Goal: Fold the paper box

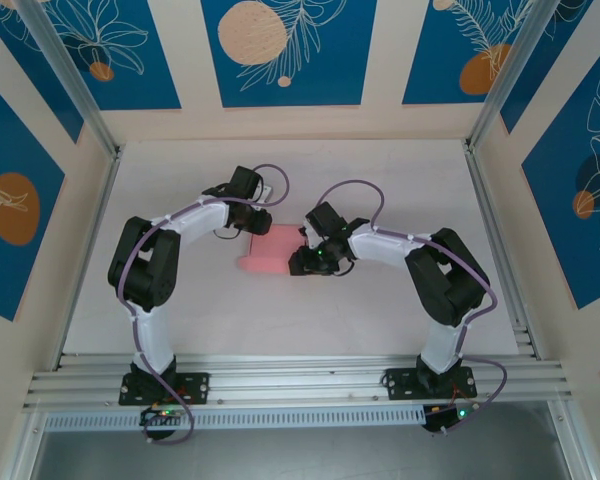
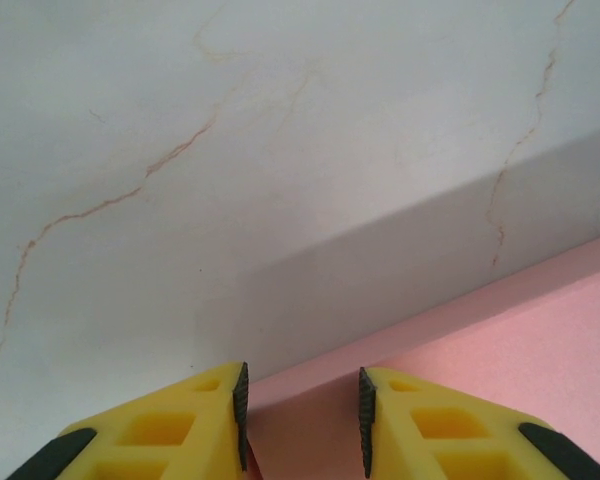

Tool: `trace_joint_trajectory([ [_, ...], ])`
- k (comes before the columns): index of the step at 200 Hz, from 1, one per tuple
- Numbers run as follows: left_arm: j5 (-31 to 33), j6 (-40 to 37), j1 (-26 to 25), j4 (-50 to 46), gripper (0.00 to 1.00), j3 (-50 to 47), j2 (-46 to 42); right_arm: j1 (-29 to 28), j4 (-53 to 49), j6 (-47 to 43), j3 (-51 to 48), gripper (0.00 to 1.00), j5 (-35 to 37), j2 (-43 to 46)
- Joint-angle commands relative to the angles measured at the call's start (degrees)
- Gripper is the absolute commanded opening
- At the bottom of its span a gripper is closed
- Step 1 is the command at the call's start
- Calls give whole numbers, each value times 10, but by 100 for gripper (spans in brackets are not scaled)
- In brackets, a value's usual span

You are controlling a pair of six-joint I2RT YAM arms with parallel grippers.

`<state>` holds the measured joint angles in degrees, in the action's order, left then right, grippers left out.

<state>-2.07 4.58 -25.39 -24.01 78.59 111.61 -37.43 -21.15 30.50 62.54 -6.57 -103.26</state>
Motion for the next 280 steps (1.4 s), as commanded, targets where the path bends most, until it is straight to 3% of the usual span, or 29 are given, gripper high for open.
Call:
trace_joint_trajectory([
  [1, 10, 3, -10, -67, 32, -19, 42, 0, 9, 4, -27, 55, 21, 36],
  [90, 11, 3, -10, -71, 31, -15, 45, -6, -7, 6, -1, 59, 49, 32],
  [152, 12, 6, -10, -66, 31, -16, 43, -32, -46, 10, -57, 61, 146, 166],
  [191, 10, 5, -10, -67, 31, -14, 43, -11, -34, 66, -82, 41, 210, 179],
  [236, 12, 3, -10, -68, 31, -14, 40, 65, 60, 118, -111, 14, 109, 129],
  [280, 9, 8, -10, -64, 31, -15, 44, 76, 165, 122, -122, 12, 42, 89],
])
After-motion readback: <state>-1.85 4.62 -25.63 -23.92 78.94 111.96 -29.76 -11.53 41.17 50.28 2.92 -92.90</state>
